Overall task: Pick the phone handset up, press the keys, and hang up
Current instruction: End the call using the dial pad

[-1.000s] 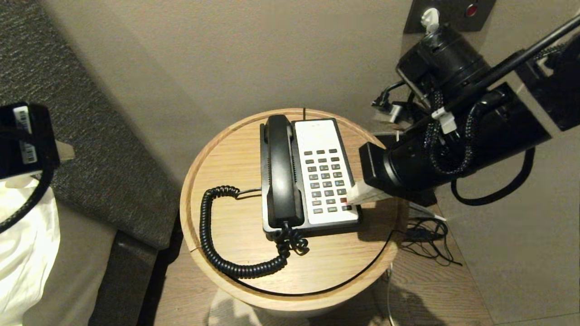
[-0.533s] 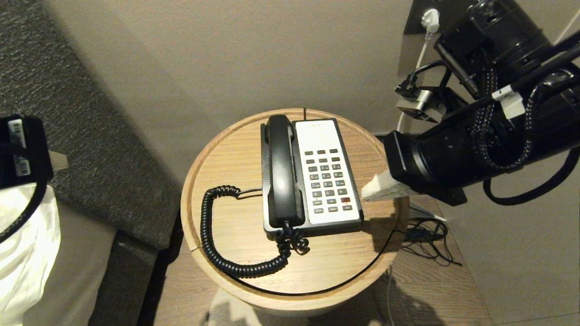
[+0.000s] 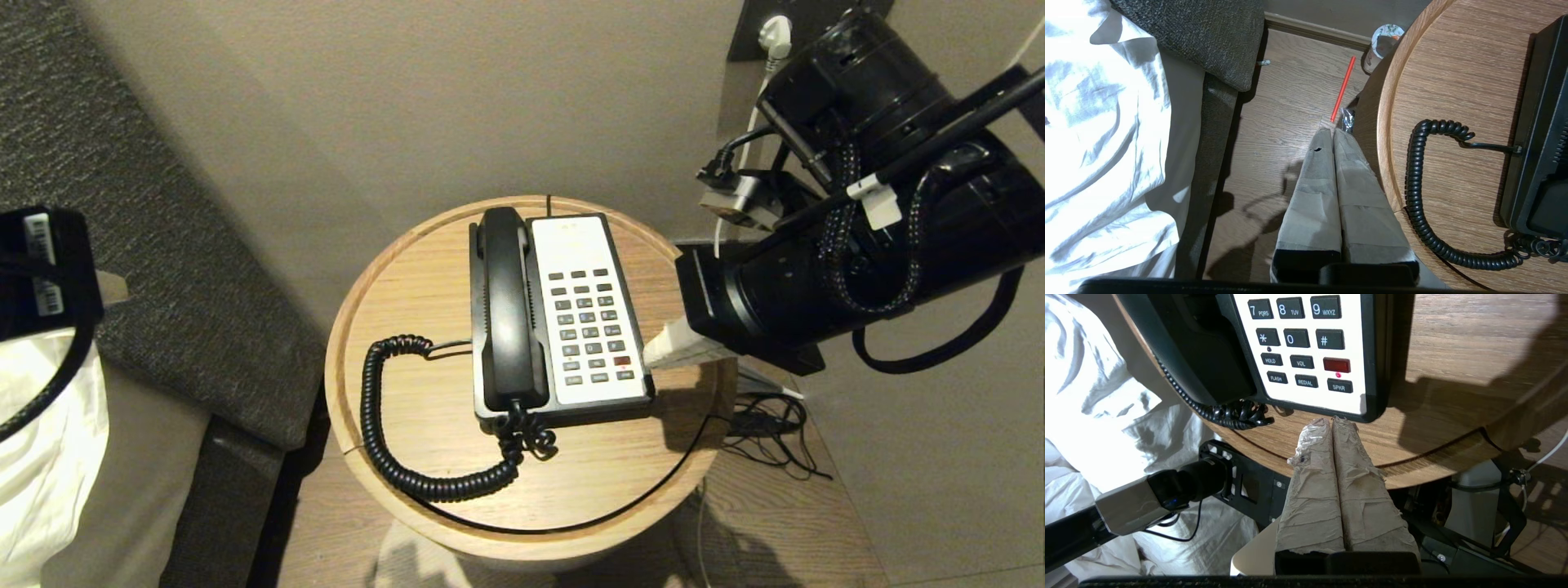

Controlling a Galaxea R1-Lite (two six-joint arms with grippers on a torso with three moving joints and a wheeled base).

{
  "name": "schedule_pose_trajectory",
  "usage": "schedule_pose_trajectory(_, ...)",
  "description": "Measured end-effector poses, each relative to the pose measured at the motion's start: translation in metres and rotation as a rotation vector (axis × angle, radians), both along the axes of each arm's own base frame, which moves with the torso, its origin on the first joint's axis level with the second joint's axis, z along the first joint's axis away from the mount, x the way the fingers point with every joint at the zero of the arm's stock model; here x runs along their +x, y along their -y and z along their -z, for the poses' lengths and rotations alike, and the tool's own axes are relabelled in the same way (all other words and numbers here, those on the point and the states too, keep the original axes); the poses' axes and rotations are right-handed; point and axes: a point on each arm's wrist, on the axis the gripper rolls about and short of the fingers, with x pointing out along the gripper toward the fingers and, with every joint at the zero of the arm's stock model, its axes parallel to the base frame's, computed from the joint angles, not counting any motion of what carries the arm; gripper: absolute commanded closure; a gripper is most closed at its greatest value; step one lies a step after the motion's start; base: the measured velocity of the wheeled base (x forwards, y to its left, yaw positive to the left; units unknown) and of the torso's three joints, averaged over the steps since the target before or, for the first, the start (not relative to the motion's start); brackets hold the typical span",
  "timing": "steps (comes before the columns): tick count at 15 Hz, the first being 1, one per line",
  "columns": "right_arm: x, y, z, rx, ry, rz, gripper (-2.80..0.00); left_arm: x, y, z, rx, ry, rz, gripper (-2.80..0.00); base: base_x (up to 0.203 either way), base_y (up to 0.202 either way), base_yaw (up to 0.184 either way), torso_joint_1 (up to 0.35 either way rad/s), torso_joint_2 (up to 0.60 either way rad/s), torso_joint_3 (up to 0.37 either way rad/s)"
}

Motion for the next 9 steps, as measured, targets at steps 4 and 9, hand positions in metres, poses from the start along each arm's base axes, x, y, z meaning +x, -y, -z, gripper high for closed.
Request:
schedule_pose_trajectory(4,0.008,-0.007,0.005,-0.008,-0.005,-0.002,0.0,0.001,0.001,0.0,0.002,-0.002,-0.001,0.0,0.0,0.0,0.0,0.0,0.0,0.0)
schedule_pose_trajectory(9,0.014,-0.012,0.013,-0.026,-0.023,-0.003,0.0,0.001,0.001,0.001,0.003,-0.005,-0.001,0.0,0.0,0.0,0.0,0.0,0.0,0.0)
